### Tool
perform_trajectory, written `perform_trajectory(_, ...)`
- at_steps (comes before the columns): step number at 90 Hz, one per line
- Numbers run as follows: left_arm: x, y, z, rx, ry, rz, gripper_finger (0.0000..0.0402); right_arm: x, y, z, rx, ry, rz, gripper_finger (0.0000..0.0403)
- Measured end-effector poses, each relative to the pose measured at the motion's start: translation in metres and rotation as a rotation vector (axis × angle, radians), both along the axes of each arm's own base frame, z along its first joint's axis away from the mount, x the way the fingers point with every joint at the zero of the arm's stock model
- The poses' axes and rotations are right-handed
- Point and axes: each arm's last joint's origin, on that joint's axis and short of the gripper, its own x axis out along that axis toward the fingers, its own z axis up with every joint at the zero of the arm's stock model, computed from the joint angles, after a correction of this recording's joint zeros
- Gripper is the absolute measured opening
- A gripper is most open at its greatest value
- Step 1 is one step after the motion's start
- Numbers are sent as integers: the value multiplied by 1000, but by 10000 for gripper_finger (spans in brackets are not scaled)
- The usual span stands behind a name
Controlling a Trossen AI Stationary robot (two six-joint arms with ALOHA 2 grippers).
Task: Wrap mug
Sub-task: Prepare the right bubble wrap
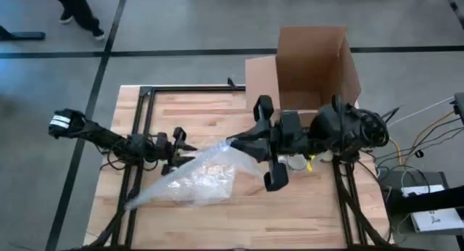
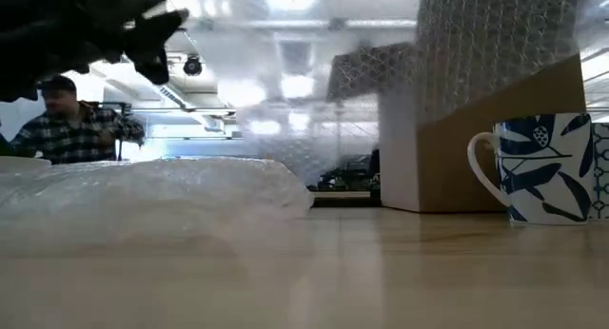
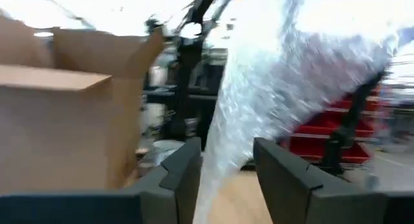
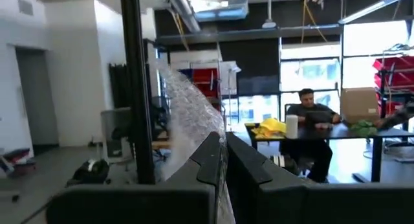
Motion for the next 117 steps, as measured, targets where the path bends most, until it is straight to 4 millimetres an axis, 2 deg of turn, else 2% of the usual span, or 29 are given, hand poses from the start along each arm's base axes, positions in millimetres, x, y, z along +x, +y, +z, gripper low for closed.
perform_trajectory(12, 2, -3, 7, 28, -31, -81, 157, 0, -3, 2, 4, -22, -28, 0)
perform_trajectory(32, 6, -6, 8, 40, -26, -116, 181, 1, -7, 1, -21, -1, -146, 0)
perform_trajectory(50, 8, -8, 8, 51, -21, -141, 196, 2, -17, -1, -12, 34, -370, 0)
perform_trajectory(69, 10, -12, 13, 51, -40, -186, 192, 6, -30, -13, -23, 158, -502, 0)
perform_trajectory(85, 13, -14, 20, 59, -67, -217, 178, 8, -42, -21, 53, 217, -612, 0)
perform_trajectory(106, 14, -14, 20, 58, -61, -208, 170, 8, -42, -22, 65, 224, -621, 0)
perform_trajectory(117, 14, -14, 20, 61, -61, -206, 181, 7, -45, -22, 49, 232, -698, 0)
